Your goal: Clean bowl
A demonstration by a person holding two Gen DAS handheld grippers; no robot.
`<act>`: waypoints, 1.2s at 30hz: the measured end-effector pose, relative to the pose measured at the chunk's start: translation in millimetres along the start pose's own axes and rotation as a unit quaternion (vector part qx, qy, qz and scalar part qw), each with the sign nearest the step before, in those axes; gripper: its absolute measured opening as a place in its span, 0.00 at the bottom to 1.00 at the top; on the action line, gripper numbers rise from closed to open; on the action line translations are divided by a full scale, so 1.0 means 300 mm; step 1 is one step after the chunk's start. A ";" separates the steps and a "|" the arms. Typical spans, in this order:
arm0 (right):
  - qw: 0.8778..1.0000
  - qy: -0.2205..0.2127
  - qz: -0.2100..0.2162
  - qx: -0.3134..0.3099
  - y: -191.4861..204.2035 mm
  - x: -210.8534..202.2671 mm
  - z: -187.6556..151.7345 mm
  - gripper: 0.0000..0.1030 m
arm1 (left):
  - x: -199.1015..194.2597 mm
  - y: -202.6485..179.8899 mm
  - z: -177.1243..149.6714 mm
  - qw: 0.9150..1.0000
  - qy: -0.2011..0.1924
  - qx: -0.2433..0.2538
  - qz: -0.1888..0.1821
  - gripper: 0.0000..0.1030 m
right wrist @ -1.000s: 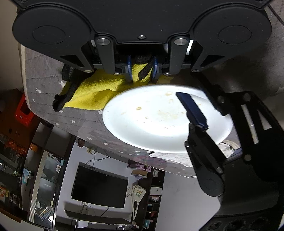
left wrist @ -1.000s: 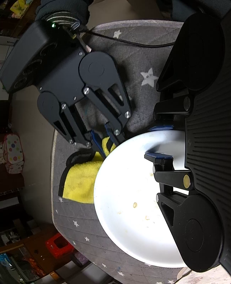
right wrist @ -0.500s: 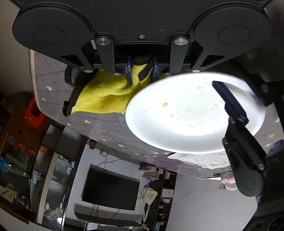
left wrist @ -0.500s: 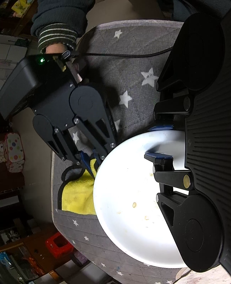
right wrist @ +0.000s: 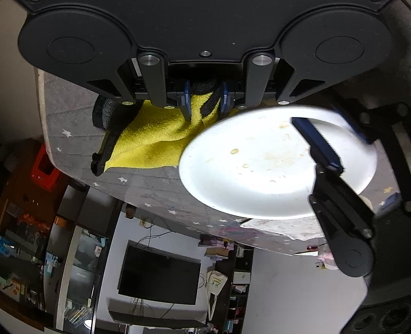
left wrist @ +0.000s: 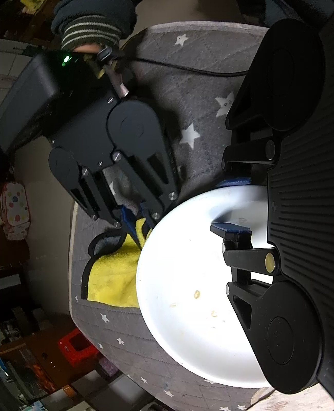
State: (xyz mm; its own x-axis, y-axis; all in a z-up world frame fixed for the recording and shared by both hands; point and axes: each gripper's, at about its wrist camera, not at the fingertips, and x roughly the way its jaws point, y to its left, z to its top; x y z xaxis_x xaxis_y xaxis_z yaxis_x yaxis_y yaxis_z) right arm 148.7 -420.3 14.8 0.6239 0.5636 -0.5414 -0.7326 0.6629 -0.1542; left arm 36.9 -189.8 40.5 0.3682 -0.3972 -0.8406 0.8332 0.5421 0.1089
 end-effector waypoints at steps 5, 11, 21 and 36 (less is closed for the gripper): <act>1.000 0.000 0.002 -0.001 0.002 -0.002 -0.008 0.23 | -0.008 0.001 0.002 1.000 -0.001 0.005 0.001 0.28; 1.000 -0.001 0.005 -0.002 0.005 -0.004 -0.017 0.23 | -0.023 0.006 -0.012 1.000 0.003 0.015 -0.012 0.28; 1.000 -0.002 0.009 -0.004 0.010 -0.007 -0.032 0.23 | -0.042 0.028 -0.025 0.999 0.010 0.035 -0.030 0.27; 1.000 -0.004 0.015 -0.007 0.017 -0.012 -0.054 0.23 | -0.042 0.033 -0.010 0.999 0.012 0.035 -0.033 0.27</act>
State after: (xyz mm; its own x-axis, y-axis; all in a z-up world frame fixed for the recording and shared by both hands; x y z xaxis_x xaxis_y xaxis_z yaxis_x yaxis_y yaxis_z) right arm 138.2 -427.0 2.4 0.6031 0.5870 -0.5402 -0.7550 0.6386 -0.1490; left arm 39.4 -177.2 50.4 0.3030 -0.4119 -0.8594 0.8822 0.4622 0.0896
